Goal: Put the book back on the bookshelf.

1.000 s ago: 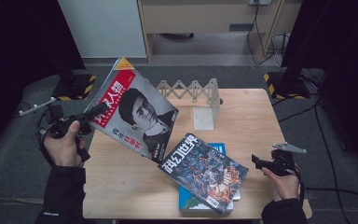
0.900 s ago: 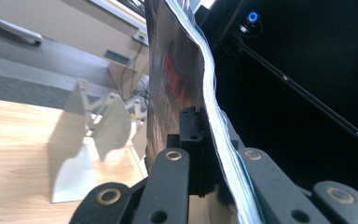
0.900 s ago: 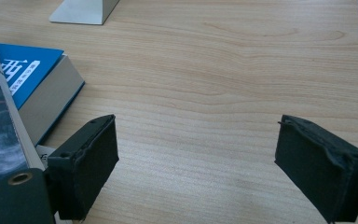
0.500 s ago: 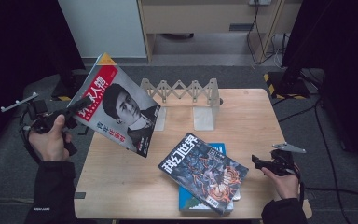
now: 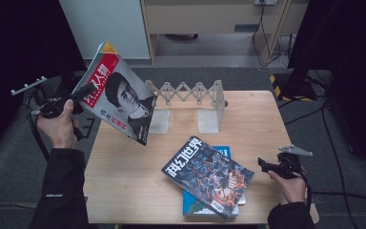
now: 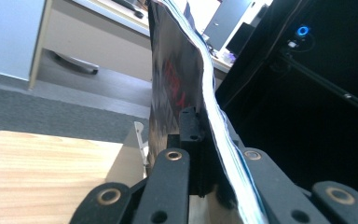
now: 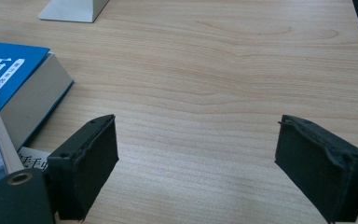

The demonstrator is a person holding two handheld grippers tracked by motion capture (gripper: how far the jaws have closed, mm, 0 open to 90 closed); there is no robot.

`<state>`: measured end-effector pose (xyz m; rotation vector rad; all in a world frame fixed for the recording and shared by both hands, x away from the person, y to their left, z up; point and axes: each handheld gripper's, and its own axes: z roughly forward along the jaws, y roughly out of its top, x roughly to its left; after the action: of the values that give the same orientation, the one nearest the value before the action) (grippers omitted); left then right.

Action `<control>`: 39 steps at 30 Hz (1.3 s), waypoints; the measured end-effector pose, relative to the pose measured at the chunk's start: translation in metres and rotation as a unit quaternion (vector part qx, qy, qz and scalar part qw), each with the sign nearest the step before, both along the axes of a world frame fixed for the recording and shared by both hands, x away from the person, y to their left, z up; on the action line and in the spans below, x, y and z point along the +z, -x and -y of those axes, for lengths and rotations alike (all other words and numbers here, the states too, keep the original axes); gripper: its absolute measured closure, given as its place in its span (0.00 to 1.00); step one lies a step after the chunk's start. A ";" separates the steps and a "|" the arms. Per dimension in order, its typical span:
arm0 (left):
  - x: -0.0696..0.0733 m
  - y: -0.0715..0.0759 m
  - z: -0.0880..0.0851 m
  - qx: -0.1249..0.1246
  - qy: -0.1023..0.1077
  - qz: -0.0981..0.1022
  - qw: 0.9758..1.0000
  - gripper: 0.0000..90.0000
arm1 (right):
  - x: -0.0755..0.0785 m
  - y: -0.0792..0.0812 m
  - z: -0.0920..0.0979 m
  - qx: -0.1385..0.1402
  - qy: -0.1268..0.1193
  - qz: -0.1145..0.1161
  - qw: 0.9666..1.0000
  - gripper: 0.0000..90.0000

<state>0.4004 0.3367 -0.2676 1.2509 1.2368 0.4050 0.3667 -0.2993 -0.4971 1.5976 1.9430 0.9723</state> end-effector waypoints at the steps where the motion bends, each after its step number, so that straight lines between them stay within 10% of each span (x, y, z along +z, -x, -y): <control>1: 0.000 -0.002 0.002 0.002 -0.003 -0.001 1.000 0.96 | 0.000 0.000 0.000 0.000 0.001 0.000 1.000 0.15; 25: -0.013 -0.053 0.051 0.031 -0.088 -0.018 0.995 0.96 | -0.001 -0.001 0.001 0.004 0.000 0.001 1.000 0.15; 39: -0.036 -0.061 0.081 0.059 -0.142 0.002 0.988 0.96 | -0.001 -0.002 0.000 0.007 0.001 0.001 1.000 0.15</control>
<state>0.4618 0.2560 -0.3032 1.4191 1.2855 0.6873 0.3685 -0.2993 -0.4986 1.5837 1.9567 0.9768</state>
